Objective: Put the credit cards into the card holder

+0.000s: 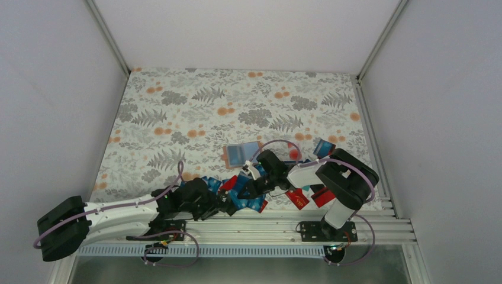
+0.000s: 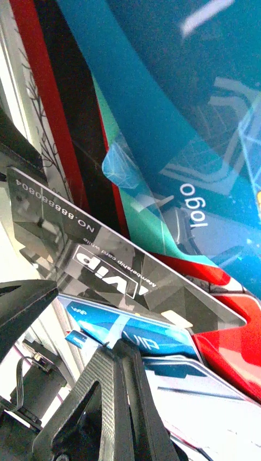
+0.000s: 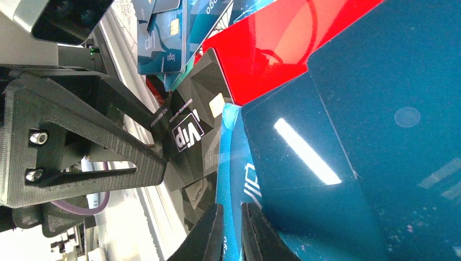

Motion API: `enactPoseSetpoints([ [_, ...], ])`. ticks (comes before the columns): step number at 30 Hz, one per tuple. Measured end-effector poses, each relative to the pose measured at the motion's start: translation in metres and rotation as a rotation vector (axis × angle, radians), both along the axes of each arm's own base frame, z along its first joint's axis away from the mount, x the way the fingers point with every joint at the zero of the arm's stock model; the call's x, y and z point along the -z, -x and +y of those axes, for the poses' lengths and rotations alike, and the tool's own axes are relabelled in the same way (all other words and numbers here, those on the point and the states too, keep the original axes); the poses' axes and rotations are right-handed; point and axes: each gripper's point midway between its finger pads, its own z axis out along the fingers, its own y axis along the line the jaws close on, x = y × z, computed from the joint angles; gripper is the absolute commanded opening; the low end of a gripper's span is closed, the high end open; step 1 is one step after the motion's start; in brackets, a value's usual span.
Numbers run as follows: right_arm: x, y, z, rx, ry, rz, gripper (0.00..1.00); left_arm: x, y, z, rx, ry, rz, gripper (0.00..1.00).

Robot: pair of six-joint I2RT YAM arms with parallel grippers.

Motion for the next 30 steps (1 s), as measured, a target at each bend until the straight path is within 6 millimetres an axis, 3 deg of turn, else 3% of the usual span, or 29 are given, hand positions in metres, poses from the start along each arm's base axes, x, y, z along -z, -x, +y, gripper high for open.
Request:
enactPoseSetpoints([
  [8,0.0,0.001,0.001,-0.006,-0.011,0.004,0.1,-0.005,-0.001,0.001,-0.017,0.011,-0.018,0.28],
  [13,0.0,0.002,0.001,-0.009,-0.015,0.006,0.1,-0.008,-0.011,0.003,-0.054,0.008,-0.059,0.14],
  [19,0.0,0.002,0.001,-0.012,-0.018,0.009,0.1,-0.016,-0.025,0.005,-0.105,-0.013,-0.122,0.11],
  [23,0.0,0.003,0.001,-0.016,-0.022,0.013,0.1,-0.022,-0.031,0.004,-0.12,-0.01,-0.152,0.03],
  [30,0.0,0.002,0.0,-0.009,-0.013,0.012,0.09,-0.03,-0.036,0.005,-0.126,-0.036,-0.189,0.02],
])
